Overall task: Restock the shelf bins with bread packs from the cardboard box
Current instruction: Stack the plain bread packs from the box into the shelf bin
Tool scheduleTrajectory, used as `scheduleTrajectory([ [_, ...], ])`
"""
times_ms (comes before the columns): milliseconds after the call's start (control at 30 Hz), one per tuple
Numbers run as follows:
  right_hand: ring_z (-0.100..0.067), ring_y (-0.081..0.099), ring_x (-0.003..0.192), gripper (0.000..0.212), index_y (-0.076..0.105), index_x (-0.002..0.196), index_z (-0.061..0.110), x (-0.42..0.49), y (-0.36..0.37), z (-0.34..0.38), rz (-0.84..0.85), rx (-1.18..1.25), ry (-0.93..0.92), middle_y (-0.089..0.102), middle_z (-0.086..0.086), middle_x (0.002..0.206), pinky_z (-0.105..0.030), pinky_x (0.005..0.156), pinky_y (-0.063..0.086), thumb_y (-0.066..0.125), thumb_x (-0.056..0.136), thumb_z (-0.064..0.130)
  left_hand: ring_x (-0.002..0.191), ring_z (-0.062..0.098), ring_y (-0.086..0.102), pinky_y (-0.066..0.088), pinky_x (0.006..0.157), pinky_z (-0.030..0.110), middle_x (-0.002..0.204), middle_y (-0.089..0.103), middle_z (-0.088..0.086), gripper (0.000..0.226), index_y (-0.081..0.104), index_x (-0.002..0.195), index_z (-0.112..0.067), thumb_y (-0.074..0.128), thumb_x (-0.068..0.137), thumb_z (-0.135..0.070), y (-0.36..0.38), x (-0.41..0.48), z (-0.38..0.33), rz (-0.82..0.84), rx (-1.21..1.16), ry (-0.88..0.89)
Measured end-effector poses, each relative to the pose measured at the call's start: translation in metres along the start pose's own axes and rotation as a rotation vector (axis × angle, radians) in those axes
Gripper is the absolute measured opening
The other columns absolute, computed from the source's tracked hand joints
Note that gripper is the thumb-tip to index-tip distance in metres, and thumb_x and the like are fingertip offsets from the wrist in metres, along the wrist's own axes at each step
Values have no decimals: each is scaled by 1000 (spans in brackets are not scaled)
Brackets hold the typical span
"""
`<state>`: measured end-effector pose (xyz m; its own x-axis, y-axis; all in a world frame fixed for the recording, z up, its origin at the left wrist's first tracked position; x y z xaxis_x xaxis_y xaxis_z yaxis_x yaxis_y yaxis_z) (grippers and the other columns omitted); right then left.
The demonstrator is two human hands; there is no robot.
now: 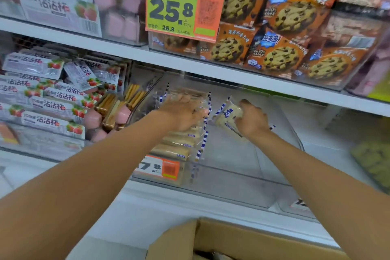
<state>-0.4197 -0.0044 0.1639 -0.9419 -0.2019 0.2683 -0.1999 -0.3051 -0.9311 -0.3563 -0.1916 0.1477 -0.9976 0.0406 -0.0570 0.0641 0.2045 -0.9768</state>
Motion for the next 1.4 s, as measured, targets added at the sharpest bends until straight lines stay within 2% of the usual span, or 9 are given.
scheduleTrajectory([
  [233,-28,56,106,56,46,134,26,47,39,6,-46,-346,-115,59,-6,115,-34,94,39,62,80,20,150,22,-15,-10,121,44,164,-11,4,68,-4,155,-37,12,96,-66,13,20,23,-30,71,-8],
  [367,-34,53,107,60,52,131,17,49,41,14,-203,-267,-274,55,-13,117,-35,90,42,68,74,5,150,21,-16,-10,121,44,164,-12,4,70,-5,155,-35,12,95,-68,13,21,25,-31,64,-20],
  [467,-38,47,117,62,55,128,17,43,37,7,-323,-250,-272,51,-14,124,-42,99,38,76,70,17,151,22,-14,-9,121,44,164,-10,3,70,-6,156,-35,12,96,-67,13,20,23,-34,71,-12],
  [733,-32,46,111,56,52,121,16,45,40,5,-241,-322,-219,49,-11,121,-38,85,39,79,73,24,150,20,-15,-8,121,46,164,-10,2,72,-6,156,-35,11,95,-68,15,23,25,-36,83,-11],
  [867,-32,35,131,70,43,139,24,26,34,2,-187,-196,-180,37,-9,144,-44,99,38,76,78,28,151,18,-14,-8,121,44,164,-8,1,72,0,156,-35,17,95,-69,14,23,26,-38,18,-11],
  [967,-30,37,129,63,45,138,23,-3,19,11,-92,-35,-211,40,-9,141,-43,104,37,73,82,26,152,19,5,1,123,44,164,13,1,67,22,155,-31,33,97,-63,-3,12,19,-152,-83,24],
  [1133,-26,50,115,44,53,129,15,-75,-19,12,22,134,-229,53,-8,124,-34,93,45,66,88,24,105,27,62,52,90,42,112,68,5,19,68,105,-23,57,91,-32,-32,-59,-20,-393,-167,-2],
  [1300,-25,60,86,16,63,100,14,-164,-63,-12,-71,199,-287,59,-2,92,-34,72,49,62,85,14,78,24,63,51,70,33,78,63,-5,11,56,75,-24,57,85,-27,-11,-139,-82,-328,-333,-107],
  [1400,-21,58,76,14,63,98,15,-222,-48,-50,48,226,-256,62,1,87,-34,68,49,61,84,13,74,24,63,51,88,50,66,59,-7,14,57,71,-23,60,83,-29,37,-170,-114,-205,-438,-112],
])
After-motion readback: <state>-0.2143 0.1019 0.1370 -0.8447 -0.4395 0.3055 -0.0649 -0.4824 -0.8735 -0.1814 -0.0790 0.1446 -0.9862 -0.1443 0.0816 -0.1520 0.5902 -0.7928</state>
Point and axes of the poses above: each hand's wrist, its own x-axis towards the middle knuckle, its own y-axis out of the palm, z = x × y, the point moved 8 cm from there along x, towards the middle knuckle
